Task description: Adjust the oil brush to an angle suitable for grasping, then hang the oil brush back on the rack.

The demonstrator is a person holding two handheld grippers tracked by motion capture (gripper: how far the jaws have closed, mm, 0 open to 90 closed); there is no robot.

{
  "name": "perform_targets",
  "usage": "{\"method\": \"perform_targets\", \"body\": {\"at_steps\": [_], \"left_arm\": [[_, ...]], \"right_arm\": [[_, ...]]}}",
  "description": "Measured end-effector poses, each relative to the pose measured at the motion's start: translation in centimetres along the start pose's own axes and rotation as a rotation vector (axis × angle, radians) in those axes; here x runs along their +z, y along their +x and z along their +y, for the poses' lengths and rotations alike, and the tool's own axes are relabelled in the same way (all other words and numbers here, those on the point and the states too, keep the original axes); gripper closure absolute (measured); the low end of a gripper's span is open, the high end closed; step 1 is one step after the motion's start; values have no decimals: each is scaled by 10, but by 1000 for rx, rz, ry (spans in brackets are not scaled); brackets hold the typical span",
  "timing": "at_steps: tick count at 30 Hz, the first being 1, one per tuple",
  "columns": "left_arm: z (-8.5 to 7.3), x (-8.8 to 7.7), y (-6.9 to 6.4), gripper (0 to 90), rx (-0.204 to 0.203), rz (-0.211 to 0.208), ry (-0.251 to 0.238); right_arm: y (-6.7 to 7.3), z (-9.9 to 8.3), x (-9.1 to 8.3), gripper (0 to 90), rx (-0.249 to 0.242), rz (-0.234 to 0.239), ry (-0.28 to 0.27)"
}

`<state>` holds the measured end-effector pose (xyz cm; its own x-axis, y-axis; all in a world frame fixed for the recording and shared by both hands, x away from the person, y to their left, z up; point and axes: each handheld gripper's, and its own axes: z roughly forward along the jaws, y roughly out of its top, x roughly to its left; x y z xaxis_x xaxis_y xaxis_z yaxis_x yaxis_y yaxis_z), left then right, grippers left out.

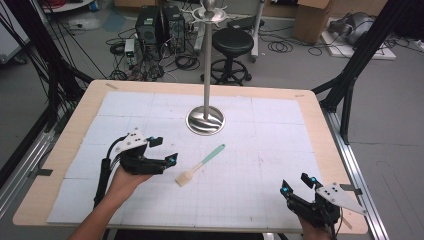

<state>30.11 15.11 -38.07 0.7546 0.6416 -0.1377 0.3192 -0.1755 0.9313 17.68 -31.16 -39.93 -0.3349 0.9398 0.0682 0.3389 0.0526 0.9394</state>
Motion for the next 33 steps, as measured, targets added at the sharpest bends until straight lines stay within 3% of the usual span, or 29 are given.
{"method": "perform_targets", "body": {"at_steps": [1,7,13,20,27,32,33], "left_arm": [[4,6,-1,210,-4,-25,7],[9,33,-8,237,-11,-56,84],[5,41,-13,263,8,-56,133],[2,49,-12,276,-8,-58,145],[-1,57,-14,306,2,-71,174],[-6,66,-11,340,3,-73,235],[-10,69,-12,342,2,-79,269]], "right_arm": [[0,0,0,296,2,-1,0],[-3,0,-1,295,16,-14,-4],[2,1,2,295,-1,-1,5],[-1,-1,-2,295,5,-5,2],[-3,-2,-7,294,17,-20,-3],[-2,-2,-6,294,19,-22,-5],[-1,-2,-6,294,15,-19,-3]]}}
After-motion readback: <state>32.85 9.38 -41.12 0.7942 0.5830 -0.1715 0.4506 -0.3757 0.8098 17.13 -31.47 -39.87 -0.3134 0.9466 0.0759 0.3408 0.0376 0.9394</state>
